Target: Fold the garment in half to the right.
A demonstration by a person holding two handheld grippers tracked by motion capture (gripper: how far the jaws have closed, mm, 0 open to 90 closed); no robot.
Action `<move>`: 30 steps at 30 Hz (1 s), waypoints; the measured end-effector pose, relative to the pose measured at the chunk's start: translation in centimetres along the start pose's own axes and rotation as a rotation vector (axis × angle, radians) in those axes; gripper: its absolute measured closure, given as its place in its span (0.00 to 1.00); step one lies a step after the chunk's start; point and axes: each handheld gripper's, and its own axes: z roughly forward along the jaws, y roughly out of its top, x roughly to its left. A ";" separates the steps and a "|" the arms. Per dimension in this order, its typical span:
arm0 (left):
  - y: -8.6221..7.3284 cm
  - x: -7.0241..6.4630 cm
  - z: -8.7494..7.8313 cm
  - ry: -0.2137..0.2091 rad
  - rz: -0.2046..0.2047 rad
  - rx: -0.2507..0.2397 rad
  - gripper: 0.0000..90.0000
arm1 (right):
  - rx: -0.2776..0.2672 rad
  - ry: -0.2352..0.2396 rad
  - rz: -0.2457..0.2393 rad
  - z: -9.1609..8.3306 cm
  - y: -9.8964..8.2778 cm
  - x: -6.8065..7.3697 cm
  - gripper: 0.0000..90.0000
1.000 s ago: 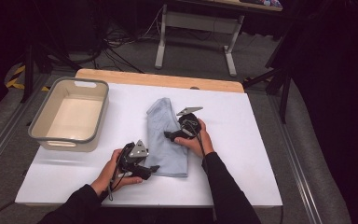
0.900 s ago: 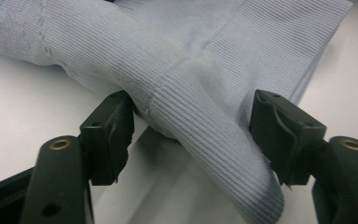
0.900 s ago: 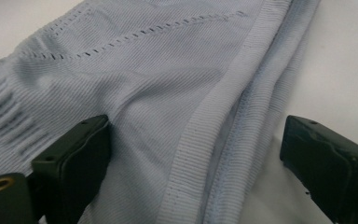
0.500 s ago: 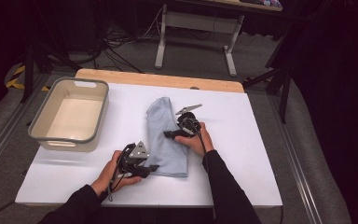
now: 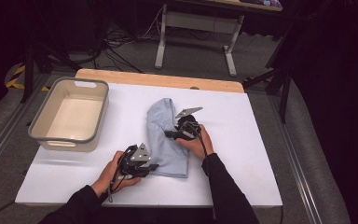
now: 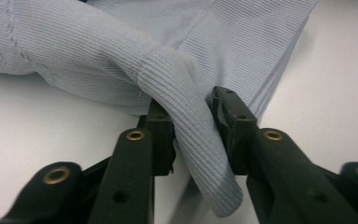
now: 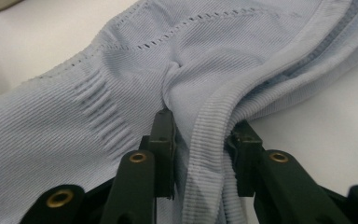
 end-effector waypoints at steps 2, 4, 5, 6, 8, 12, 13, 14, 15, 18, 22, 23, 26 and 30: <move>0.0 -0.2 -0.1 0.014 0.021 0.003 0.82 | -0.024 -0.008 0.000 -0.3 -0.3 0.2 0.77; 0.1 -0.2 -0.1 0.014 0.032 0.007 0.84 | -0.051 -0.023 -0.013 -0.7 -0.6 0.5 0.77; 0.1 -0.2 -0.1 0.014 0.028 0.002 0.84 | -0.060 -0.029 -0.016 -0.8 -0.7 0.6 0.77; 0.1 -0.2 -0.1 0.013 0.023 -0.001 0.84 | -0.072 -0.036 -0.018 -1.0 -0.8 0.7 0.77; 0.0 -0.2 -0.1 0.014 0.018 -0.004 0.85 | -0.083 -0.051 -0.026 -1.2 -0.9 0.9 0.77; 0.1 -0.4 -0.3 0.027 0.040 0.000 0.87 | -0.114 -0.070 -0.041 -1.8 -1.1 1.3 0.78; 0.1 -0.5 -0.4 0.028 0.046 -0.003 0.87 | -0.123 -0.071 -0.045 -2.0 -1.1 1.4 0.78; 0.1 -0.5 -0.4 0.028 0.055 -0.001 0.87 | -0.130 -0.074 -0.047 -2.2 -1.1 1.5 0.78; 0.1 -0.5 -0.5 0.028 0.062 0.001 0.88 | -0.136 -0.074 -0.048 -2.4 -1.1 1.5 0.78; 0.0 -0.5 -0.6 0.028 0.062 -0.002 0.88 | -0.147 -0.079 -0.053 -2.7 -1.1 1.8 0.78; 0.0 -0.5 -0.8 0.026 0.070 -0.016 0.89 | -0.152 -0.090 -0.064 -2.9 -1.0 2.1 0.78; 0.0 -0.5 -0.8 0.025 0.072 -0.016 0.89 | -0.155 -0.089 -0.064 -3.0 -1.0 2.1 0.78; 0.0 -0.4 -1.0 0.025 0.069 -0.028 0.89 | -0.162 -0.093 -0.067 -3.2 -0.9 2.2 0.78; 0.0 -0.3 -1.3 0.030 0.076 -0.037 0.89 | -0.182 -0.097 -0.072 -3.6 -0.8 2.4 0.78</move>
